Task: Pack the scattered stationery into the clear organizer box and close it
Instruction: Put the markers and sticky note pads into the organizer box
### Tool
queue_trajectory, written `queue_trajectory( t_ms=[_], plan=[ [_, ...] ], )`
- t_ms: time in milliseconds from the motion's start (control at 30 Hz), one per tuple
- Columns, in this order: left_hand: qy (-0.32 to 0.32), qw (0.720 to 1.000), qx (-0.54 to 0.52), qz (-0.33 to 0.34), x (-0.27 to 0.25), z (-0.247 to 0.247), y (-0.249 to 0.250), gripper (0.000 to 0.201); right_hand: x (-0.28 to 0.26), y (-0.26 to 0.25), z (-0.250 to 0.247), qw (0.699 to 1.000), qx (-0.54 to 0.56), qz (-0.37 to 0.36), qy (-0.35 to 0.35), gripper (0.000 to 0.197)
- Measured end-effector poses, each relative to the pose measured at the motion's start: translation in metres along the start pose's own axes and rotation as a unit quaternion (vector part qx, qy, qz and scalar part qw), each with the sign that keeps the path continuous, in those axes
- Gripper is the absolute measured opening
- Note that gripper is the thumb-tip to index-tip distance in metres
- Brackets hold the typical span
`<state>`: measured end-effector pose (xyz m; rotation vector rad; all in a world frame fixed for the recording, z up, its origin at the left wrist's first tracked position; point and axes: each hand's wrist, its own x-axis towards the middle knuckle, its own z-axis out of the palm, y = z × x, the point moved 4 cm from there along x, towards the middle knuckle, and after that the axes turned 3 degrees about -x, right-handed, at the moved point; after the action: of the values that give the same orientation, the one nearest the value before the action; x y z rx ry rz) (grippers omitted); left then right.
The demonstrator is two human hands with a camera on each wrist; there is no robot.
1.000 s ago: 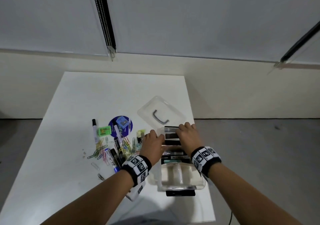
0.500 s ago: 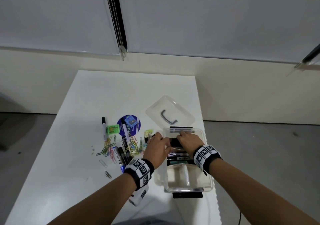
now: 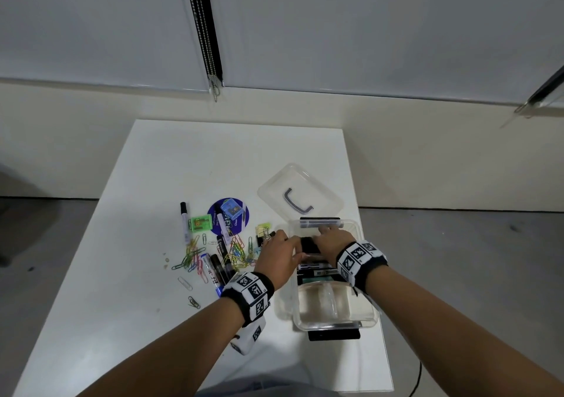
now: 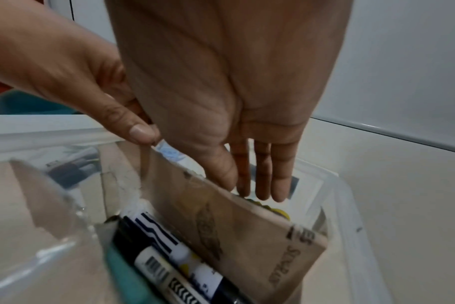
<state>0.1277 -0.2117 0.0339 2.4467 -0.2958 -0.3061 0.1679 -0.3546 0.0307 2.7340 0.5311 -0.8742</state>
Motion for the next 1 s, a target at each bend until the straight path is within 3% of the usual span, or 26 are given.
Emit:
queue_trajectory(
  t_ms=[133,367,433,533,600,667,767,867,1000],
  plan=[
    [-0.005,1.0,-0.031,0.0,-0.005,-0.001,-0.007,0.011,-0.003,0.0,0.008,0.998,0.05,0.008,-0.024,0.034],
    [-0.012,0.998,-0.054,0.012,-0.008,-0.003,-0.012,0.022,-0.011,0.001,-0.006,0.994,0.08,0.017,-0.067,0.031],
    [-0.004,0.995,-0.097,0.002,-0.011,-0.012,-0.021,0.019,-0.013,-0.01,-0.032,0.995,0.097,0.034,-0.017,0.028],
    [0.028,0.994,-0.074,-0.069,-0.02,-0.035,-0.065,0.011,-0.015,-0.05,-0.073,0.974,0.181,0.033,0.13,0.022],
    [0.027,0.987,-0.015,-0.157,-0.031,-0.047,-0.109,0.008,-0.009,-0.089,-0.08,0.95,0.263,0.016,0.167,0.019],
    [0.011,0.967,0.036,-0.253,-0.045,-0.052,-0.148,0.017,0.004,-0.132,-0.066,0.939,0.316,0.016,0.13,0.019],
    [-0.019,0.938,-0.025,-0.344,-0.061,-0.039,-0.176,0.044,0.027,-0.182,-0.029,0.931,0.359,0.048,0.051,0.023],
    [-0.023,0.926,-0.082,-0.367,-0.066,-0.025,-0.188,0.049,0.04,-0.205,0.003,0.919,0.386,0.083,0.016,0.034],
    [-0.028,0.92,-0.122,-0.372,-0.075,-0.025,-0.2,0.033,0.051,-0.213,0.019,0.913,0.39,0.116,0.016,0.047]
  ],
)
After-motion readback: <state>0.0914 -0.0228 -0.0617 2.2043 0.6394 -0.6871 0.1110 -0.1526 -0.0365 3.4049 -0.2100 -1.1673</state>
